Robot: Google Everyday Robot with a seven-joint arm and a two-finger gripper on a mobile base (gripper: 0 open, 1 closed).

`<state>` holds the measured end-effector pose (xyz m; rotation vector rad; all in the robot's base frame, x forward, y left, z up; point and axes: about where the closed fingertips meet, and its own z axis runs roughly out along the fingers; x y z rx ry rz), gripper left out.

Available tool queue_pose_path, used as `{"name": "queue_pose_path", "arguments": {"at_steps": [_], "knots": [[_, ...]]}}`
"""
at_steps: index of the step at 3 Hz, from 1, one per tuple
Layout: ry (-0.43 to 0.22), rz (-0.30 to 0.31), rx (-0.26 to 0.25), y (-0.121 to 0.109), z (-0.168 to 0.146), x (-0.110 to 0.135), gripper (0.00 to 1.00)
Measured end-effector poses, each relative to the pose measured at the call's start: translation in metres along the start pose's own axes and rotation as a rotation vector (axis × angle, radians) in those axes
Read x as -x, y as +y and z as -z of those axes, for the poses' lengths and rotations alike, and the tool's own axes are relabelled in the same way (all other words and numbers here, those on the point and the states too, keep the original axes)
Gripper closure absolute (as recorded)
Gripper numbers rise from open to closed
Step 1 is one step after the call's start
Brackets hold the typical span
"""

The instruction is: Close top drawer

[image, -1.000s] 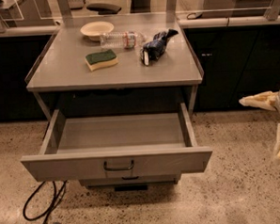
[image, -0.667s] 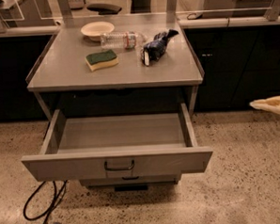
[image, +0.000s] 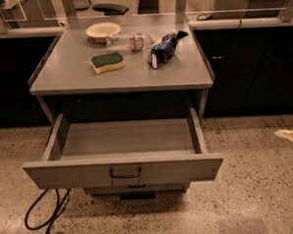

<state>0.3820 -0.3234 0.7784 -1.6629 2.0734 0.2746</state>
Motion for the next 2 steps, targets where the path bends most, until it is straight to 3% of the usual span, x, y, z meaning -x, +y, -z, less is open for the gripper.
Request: {"name": "queue_pose_path", "arguments": {"at_steps": [1, 2], "knots": [[0.002, -0.009, 0.026, -0.002, -0.003, -0.004, 0.00], [-0.017, -0.033, 0.128, 0.022, -0.044, -0.025, 0.00]]}}
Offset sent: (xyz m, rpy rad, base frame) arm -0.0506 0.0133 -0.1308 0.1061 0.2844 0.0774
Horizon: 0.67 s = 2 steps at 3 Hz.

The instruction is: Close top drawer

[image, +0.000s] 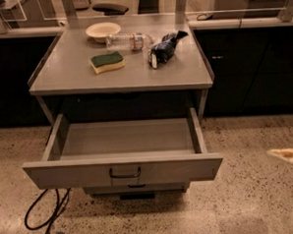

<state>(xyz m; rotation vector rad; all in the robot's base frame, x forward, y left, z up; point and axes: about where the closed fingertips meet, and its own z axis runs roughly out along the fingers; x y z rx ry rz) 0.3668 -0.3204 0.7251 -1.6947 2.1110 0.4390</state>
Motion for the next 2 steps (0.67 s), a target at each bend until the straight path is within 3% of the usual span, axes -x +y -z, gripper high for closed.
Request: {"name": "queue_pose_path", "arguments": {"at_steps": [1, 2], "knots": [[-0.020, -0.017, 0.097, 0.037, -0.047, -0.011, 0.00], [-0.031, 0.038, 0.211, 0.083, -0.094, -0.001, 0.00]]}}
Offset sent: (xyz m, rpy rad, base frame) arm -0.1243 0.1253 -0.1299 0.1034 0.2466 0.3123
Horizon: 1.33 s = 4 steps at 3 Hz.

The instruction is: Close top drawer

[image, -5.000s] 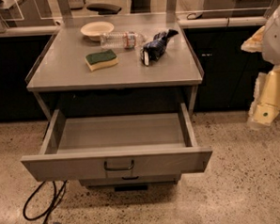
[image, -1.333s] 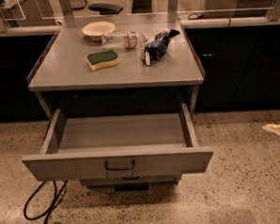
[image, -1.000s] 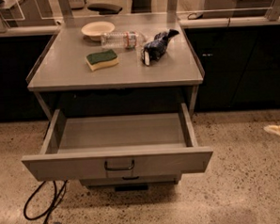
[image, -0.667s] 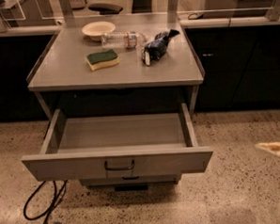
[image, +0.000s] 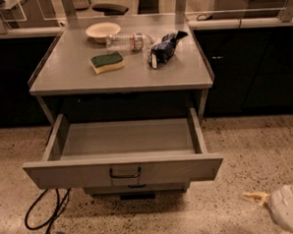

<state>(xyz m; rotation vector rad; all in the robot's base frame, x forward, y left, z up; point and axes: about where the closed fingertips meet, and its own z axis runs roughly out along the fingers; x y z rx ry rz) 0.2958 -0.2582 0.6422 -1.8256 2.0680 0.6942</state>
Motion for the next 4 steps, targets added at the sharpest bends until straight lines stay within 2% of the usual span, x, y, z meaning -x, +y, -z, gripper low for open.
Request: {"name": "queue_pose_path", "arguments": {"at_steps": [1, 2, 3, 4], "knots": [[-0.002, 0.002, 0.045, 0.015, -0.016, 0.001, 0.00], [-0.012, 0.016, 0.059, 0.014, -0.019, 0.002, 0.00], [-0.058, 0.071, 0.086, 0.015, -0.033, 0.015, 0.00], [-0.153, 0.254, 0.099, 0.008, -0.051, 0.068, 0.00]]}}
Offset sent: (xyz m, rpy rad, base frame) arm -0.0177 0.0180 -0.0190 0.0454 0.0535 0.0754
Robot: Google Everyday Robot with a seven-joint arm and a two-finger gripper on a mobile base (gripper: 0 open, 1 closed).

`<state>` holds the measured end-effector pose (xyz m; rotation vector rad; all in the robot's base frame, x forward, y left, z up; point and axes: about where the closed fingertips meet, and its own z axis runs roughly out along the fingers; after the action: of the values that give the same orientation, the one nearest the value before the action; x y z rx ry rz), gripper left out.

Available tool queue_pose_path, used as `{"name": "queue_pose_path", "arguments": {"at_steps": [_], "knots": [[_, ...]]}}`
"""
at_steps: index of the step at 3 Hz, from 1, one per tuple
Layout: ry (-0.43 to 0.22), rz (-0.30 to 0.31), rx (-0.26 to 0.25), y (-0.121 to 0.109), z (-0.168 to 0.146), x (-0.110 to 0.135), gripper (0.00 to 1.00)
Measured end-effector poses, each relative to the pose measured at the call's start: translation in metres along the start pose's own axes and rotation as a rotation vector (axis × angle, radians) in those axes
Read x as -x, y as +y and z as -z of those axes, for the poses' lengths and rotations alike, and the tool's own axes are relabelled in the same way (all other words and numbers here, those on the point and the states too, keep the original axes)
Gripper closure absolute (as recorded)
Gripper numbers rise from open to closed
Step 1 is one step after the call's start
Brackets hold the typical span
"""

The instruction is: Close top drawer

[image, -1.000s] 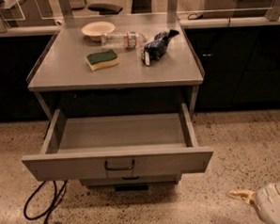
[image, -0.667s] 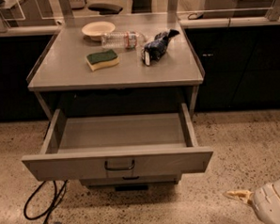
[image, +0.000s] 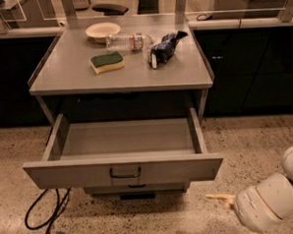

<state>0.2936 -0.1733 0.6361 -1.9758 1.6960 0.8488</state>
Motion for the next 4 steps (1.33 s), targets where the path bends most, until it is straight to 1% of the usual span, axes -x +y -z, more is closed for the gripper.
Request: {"name": "queue_pose_path", "arguments": {"at_steps": [1, 2, 3, 4], "knots": [[-0.076, 0.154, -0.008, -0.017, -0.013, 0.044, 0.00], [-0.082, 0.151, -0.015, -0.020, -0.014, 0.037, 0.00], [-0.057, 0.174, -0.092, -0.053, -0.005, 0.029, 0.00], [0.020, 0.165, -0.206, -0.095, 0.011, 0.027, 0.00]]}}
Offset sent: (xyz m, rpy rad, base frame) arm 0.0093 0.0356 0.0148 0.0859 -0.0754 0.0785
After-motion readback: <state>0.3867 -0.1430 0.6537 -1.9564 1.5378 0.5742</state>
